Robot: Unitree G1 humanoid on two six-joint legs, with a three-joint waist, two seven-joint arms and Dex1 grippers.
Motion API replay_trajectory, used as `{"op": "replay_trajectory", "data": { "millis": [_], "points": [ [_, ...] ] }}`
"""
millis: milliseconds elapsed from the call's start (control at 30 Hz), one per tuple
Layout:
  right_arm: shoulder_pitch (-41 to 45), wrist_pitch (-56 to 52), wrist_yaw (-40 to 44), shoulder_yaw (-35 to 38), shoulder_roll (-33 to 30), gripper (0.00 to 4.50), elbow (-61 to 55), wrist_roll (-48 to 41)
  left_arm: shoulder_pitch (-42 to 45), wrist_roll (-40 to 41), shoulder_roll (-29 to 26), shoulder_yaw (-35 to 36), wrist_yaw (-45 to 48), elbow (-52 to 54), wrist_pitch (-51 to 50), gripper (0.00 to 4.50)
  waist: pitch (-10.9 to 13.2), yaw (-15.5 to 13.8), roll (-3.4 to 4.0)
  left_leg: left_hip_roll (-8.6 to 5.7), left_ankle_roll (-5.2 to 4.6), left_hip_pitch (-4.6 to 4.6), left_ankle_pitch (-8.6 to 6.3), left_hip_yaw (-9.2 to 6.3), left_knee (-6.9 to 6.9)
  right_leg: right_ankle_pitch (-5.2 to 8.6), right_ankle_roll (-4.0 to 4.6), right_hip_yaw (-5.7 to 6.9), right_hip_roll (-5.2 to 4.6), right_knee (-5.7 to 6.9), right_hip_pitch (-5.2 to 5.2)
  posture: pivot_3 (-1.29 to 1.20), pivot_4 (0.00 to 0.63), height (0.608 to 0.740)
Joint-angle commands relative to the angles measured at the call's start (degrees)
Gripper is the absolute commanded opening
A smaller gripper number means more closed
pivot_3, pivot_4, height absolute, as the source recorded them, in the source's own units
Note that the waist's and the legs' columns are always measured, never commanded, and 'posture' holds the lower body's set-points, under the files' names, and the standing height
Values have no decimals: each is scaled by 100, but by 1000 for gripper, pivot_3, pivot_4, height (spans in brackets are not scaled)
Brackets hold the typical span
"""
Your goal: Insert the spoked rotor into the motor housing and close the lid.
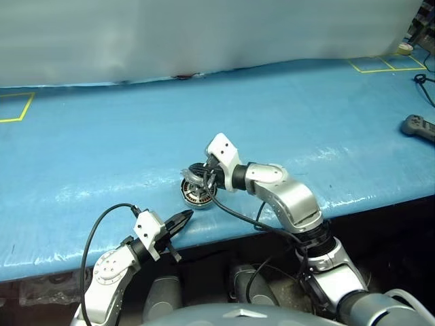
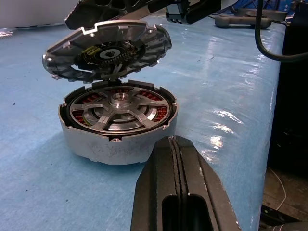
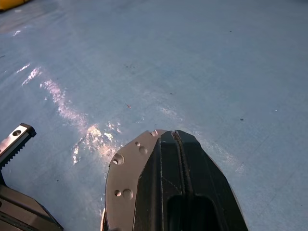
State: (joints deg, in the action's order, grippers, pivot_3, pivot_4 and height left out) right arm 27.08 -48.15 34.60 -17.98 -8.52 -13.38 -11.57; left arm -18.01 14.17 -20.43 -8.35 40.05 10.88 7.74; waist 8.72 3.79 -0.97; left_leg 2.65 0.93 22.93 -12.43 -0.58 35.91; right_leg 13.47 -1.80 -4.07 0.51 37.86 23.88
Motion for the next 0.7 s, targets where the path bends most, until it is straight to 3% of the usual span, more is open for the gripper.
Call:
{"op": "replay_trajectory", "data": {
  "millis": [33,300,700],
  "points": [
    [-218,-53,-332,170,210,13,-248,-149,3,73,-14,56,5,135,27,0,0,0,0,0,0,0,0,0,0,0,0,0,0,-1,0,0,150,740],
    [-891,-97,-829,267,489,13,-332,-343,26,85,-36,53,40,109,4,0,0,4,0,0,0,0,0,0,0,0,0,-1,-2,-1,-1,0,150,740],
    [-1498,892,-1315,789,1318,13,187,-708,50,79,-73,43,99,114,-59,0,0,8,0,0,1,0,-1,0,0,1,-1,-1,-3,-3,0,0,150,740]
  ]
}}
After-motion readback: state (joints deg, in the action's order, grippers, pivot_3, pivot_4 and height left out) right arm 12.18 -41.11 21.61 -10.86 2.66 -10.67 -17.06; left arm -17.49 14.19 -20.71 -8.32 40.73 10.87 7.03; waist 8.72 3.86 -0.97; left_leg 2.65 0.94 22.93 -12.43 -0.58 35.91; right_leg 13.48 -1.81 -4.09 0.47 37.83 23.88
